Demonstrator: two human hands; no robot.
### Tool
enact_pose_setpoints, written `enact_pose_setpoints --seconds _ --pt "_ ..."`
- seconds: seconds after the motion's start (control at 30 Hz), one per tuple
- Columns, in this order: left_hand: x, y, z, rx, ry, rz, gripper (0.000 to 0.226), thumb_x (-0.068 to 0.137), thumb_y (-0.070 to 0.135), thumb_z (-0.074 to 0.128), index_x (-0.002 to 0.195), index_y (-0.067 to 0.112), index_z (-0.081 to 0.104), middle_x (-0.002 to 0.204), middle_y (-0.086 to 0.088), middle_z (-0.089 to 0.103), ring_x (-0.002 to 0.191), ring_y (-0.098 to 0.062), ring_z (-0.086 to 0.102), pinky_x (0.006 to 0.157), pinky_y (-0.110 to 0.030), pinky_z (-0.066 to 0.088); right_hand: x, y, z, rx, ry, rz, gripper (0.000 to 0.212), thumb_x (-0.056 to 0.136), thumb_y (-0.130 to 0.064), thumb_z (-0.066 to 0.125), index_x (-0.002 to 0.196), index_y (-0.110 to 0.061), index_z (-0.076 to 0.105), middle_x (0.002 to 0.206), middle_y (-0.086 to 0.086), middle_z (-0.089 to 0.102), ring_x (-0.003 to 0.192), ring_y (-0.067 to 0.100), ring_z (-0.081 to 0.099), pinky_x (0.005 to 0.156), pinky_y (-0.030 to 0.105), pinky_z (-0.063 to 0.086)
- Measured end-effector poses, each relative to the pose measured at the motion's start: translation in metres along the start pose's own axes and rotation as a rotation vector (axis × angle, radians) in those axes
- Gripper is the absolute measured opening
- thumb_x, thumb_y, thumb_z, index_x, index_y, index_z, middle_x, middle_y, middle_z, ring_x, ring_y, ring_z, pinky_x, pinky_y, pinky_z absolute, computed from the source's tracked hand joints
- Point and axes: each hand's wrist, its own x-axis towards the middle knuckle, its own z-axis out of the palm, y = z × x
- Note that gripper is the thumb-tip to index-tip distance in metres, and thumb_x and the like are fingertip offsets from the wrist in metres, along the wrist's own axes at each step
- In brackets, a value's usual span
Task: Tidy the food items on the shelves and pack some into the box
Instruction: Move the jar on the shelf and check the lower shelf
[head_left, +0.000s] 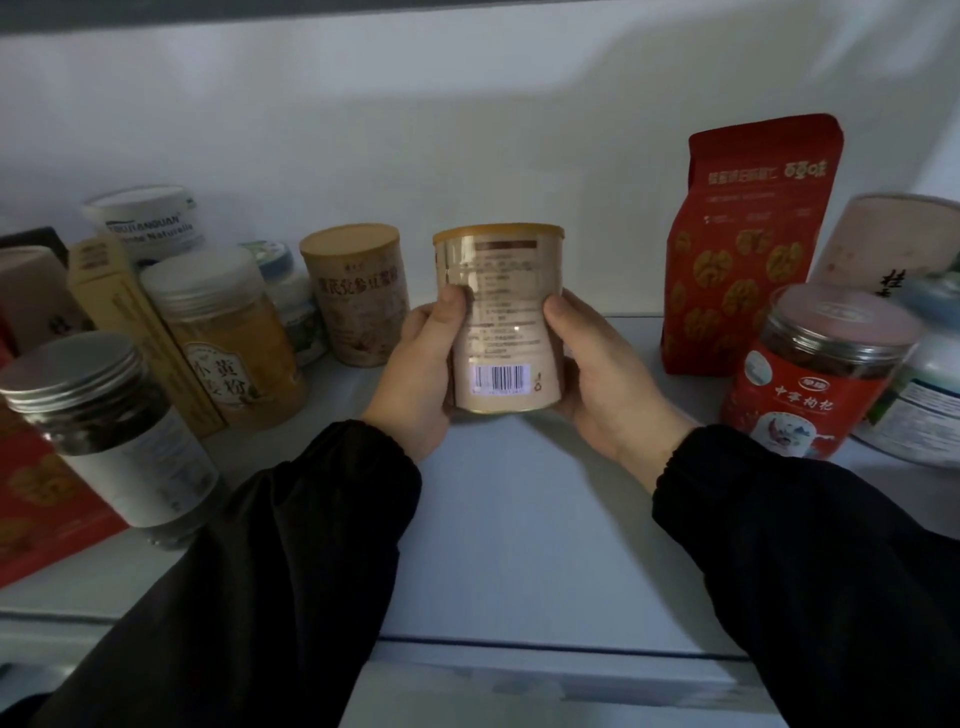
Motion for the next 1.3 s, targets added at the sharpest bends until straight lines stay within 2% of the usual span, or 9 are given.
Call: enact_pose_setpoints --seconds 0.07,0.23,0.4,0.6,0.73,0.9,1.0,1.2,1.3 --pt "0.001 0.002 0.002 -0.029 -0.021 0.009 0.073 0.094 0.065 0.047 0.139 0.009 0.06 0.134 -0.017 0.069 0.127 -0.031 0.065 0.106 -0.048 0.051 -0.002 -0.002 0.0 -0.017 -0.013 -0.009 0.052 0.094 -0.047 0.058 0.142 -0.029 0.058 0.127 -0.002 0.073 0.118 0.021 0.07 0.093 0.051 0.059" --pt "0.002 0.0 0.003 -0.08 -0.064 -0.036 0.075 0.103 0.061 0.029 0.148 0.006 0.052 0.141 -0.019 0.063 0.133 -0.031 0.06 0.112 -0.048 0.047 -0.002 0.003 0.003 0.042 -0.063 0.049 0.054 0.098 -0.045 0.058 0.148 -0.027 0.048 0.131 0.0 0.071 0.12 0.021 0.069 0.089 0.044 0.061" --pt "0.004 0.001 0.005 -0.044 -0.011 -0.063 0.068 0.108 0.056 0.026 0.145 0.007 0.055 0.136 -0.016 0.068 0.129 -0.028 0.064 0.113 -0.049 0.046 -0.001 0.004 -0.001 -0.071 -0.032 -0.046 0.054 0.097 -0.04 0.059 0.149 -0.027 0.047 0.134 0.002 0.07 0.124 0.025 0.067 0.103 0.058 0.054" --pt "0.001 0.001 0.002 -0.046 -0.153 -0.098 0.075 0.096 0.066 0.042 0.148 0.013 0.054 0.143 -0.018 0.062 0.136 -0.033 0.058 0.119 -0.057 0.038 0.0 0.007 -0.003 -0.297 0.032 -0.113 0.086 0.081 -0.069 0.075 0.155 -0.044 0.038 0.132 0.001 0.071 0.121 0.023 0.069 0.104 0.056 0.053" --pt "-0.003 -0.001 0.002 -0.056 -0.157 -0.058 0.065 0.095 0.06 0.048 0.142 0.016 0.058 0.142 -0.015 0.064 0.134 -0.033 0.059 0.117 -0.058 0.04 0.0 0.011 -0.005 -0.327 0.027 -0.1 0.093 0.077 -0.072 0.077 0.156 -0.047 0.036 0.139 -0.002 0.066 0.127 0.019 0.065 0.109 0.05 0.051" --pt "-0.002 0.001 0.002 -0.142 -0.022 -0.087 0.069 0.091 0.065 0.041 0.136 0.019 0.063 0.137 -0.014 0.068 0.129 -0.031 0.063 0.113 -0.057 0.043 -0.003 0.008 -0.006 -0.291 0.017 -0.138 0.064 0.1 -0.031 0.063 0.156 -0.049 0.036 0.121 -0.005 0.071 0.108 0.012 0.072 0.095 0.037 0.06" --pt "0.0 0.001 -0.001 -0.137 0.059 -0.096 0.065 0.103 0.062 0.025 0.13 0.018 0.066 0.131 -0.015 0.071 0.124 -0.031 0.067 0.111 -0.054 0.046 -0.009 0.007 -0.005 -0.362 0.003 -0.154 0.067 0.103 -0.022 0.063 0.158 -0.046 0.034 0.12 -0.009 0.068 0.104 0.005 0.07 0.086 0.022 0.058" --pt "-0.002 -0.001 -0.006 -0.081 0.088 -0.105 0.073 0.096 0.069 0.037 0.141 0.015 0.06 0.139 -0.015 0.066 0.132 -0.031 0.061 0.108 -0.047 0.049 -0.009 0.01 -0.007 -0.486 0.027 -0.175 0.091 0.082 -0.055 0.076 0.156 -0.057 0.024 0.136 -0.005 0.056 0.118 0.0 0.061 0.1 0.039 0.057" --pt "-0.005 -0.002 -0.009 -0.047 0.105 -0.074 0.061 0.09 0.062 0.045 0.129 0.021 0.069 0.133 -0.013 0.07 0.126 -0.029 0.066 0.105 -0.046 0.053 -0.009 0.013 -0.005 -0.535 0.042 -0.195 0.097 0.085 -0.049 0.081 0.157 -0.057 0.018 0.136 -0.003 0.054 0.117 -0.001 0.06 0.101 0.043 0.057"
